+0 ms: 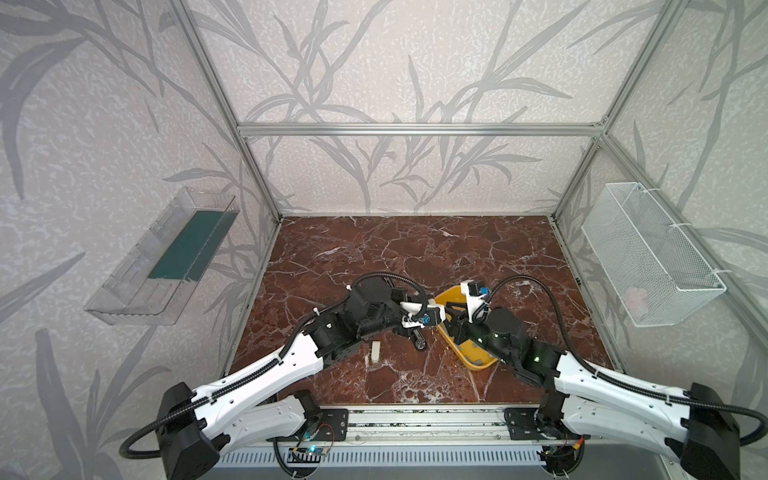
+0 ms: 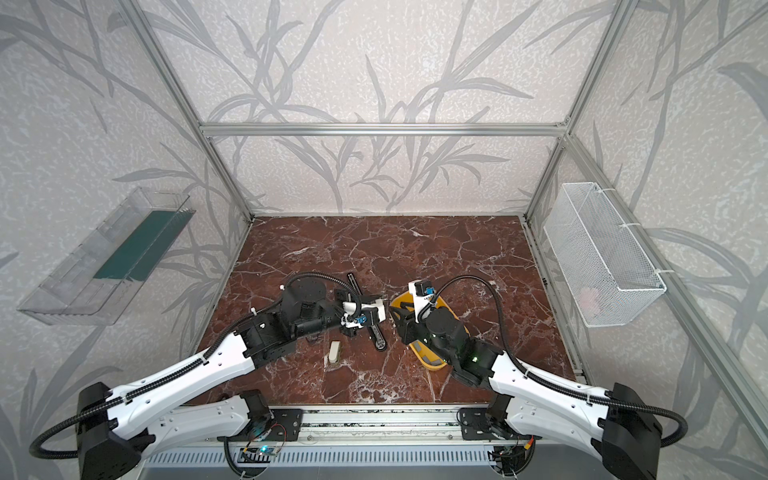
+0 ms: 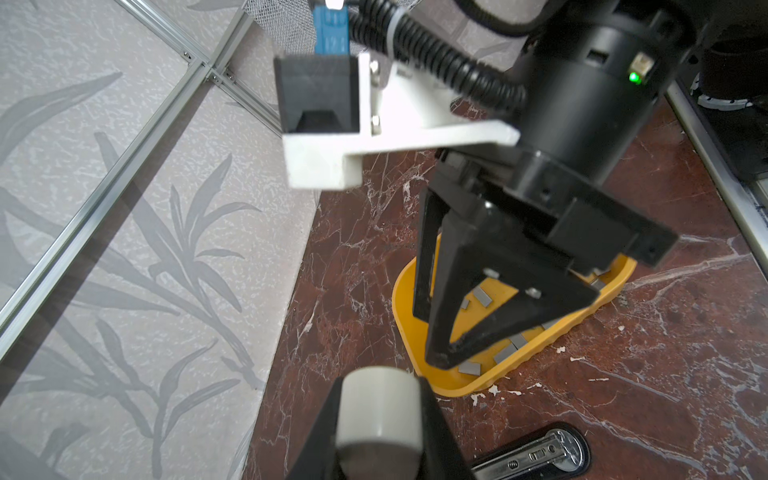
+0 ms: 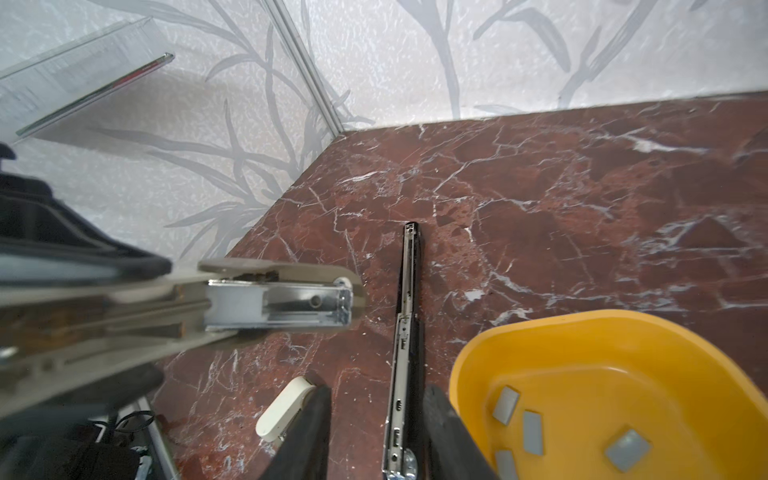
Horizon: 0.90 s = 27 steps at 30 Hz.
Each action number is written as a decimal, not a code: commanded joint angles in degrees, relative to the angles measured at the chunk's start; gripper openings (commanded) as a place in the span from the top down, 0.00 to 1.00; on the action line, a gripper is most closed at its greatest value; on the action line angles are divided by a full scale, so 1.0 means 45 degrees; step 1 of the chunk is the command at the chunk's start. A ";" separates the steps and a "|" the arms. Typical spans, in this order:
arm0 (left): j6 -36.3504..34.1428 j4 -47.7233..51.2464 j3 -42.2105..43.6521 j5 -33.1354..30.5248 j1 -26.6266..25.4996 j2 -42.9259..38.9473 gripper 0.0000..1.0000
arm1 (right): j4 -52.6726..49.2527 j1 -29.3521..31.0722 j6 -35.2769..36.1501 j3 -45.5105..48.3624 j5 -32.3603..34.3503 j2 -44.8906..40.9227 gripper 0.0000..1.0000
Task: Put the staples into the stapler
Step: 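Open the left gripper and draw it back while the right gripper holds the beige piece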
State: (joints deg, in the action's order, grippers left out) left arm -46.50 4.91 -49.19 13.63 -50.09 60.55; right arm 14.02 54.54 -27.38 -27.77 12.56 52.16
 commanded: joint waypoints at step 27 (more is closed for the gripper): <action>-0.0389 0.3478 -0.1644 0.5180 0.0895 0.0684 1.00 | 0.2684 0.0002 0.8887 0.0099 -0.4841 0.0546 0.12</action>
State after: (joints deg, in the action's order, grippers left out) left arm -45.71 18.09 -54.54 32.99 -46.04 63.94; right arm 24.18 54.48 10.59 -24.99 -8.03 53.71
